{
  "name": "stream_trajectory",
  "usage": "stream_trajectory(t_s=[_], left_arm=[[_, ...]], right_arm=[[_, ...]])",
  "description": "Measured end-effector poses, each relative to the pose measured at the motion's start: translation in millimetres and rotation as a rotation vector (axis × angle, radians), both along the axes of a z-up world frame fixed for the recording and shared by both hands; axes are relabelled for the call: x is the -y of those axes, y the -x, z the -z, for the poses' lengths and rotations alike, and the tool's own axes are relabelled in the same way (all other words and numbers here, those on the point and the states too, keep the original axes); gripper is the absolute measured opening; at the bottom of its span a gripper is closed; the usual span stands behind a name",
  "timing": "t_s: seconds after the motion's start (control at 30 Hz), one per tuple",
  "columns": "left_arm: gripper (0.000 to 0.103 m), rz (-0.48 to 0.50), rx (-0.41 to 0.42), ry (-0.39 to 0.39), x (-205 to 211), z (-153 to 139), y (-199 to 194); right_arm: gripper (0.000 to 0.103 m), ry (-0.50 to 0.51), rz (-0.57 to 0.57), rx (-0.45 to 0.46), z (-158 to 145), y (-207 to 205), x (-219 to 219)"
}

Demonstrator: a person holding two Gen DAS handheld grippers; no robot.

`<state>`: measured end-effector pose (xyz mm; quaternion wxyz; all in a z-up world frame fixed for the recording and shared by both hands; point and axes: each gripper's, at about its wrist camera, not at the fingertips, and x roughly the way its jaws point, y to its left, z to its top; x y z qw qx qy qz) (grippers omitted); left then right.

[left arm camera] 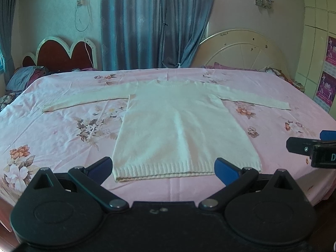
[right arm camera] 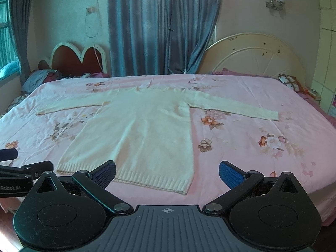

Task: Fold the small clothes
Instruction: 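Grasp the sweater's sleeve cuff with the right gripper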

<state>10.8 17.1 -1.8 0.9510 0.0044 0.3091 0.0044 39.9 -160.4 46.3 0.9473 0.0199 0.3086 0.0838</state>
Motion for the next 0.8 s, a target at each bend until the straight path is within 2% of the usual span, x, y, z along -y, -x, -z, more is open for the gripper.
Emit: stream_trajectory(t_s=[0.3,0.53,0.8], left_arm=[[0.103,0.021,0.0,-0.001,-9,2,-50],[0.103,0.058,0.015,0.023,-22,5,-107],[0.103,0.08,0.037,-0.022,-31,2,-169]], right_arm=[[0.103,0.002,0.039,0.007,4,-46,-2],[0.103,-0.048,0.106,0.012,14,-103,2],[0.103,-0.055,0.204,0.028,11,-158,8]])
